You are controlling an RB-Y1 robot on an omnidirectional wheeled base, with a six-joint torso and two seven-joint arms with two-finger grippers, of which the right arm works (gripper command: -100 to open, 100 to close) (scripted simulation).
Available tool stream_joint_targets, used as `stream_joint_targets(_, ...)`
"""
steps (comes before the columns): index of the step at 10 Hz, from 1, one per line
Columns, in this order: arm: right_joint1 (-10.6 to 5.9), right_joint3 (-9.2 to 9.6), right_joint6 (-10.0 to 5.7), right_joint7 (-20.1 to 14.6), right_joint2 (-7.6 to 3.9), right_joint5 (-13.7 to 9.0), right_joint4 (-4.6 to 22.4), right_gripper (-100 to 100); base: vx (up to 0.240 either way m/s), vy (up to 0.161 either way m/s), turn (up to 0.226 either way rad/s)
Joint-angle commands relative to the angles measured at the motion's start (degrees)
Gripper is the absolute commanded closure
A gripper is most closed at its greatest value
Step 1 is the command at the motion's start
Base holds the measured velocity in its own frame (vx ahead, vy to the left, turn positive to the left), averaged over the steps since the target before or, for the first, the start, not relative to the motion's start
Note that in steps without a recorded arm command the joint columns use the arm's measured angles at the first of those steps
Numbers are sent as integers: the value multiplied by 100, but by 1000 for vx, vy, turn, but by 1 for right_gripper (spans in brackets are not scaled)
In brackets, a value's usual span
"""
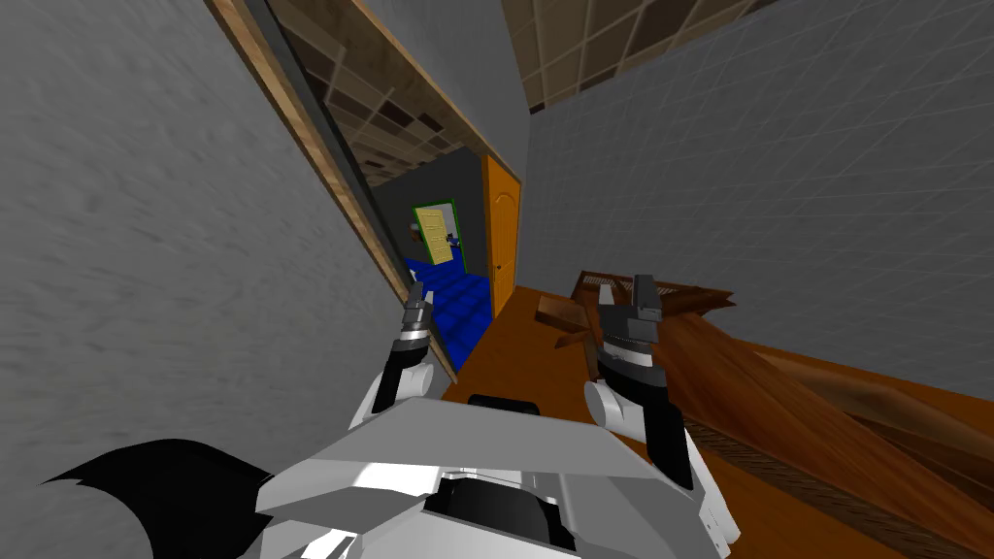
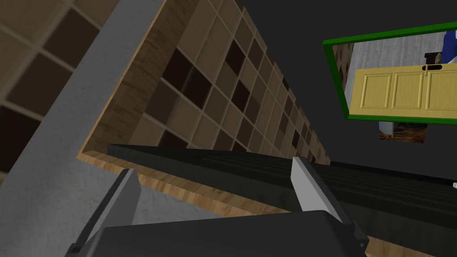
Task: Push the door open
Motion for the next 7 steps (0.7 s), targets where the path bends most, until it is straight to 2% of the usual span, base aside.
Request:
stream_joint_targets(1, -62, 56, 21, -19, -58, 5, 134, -100, 107, -103, 107)
stream_joint_targets(7, -355, 318, 121, -106, -249, 27, 766, -100, 198, -50, 100)
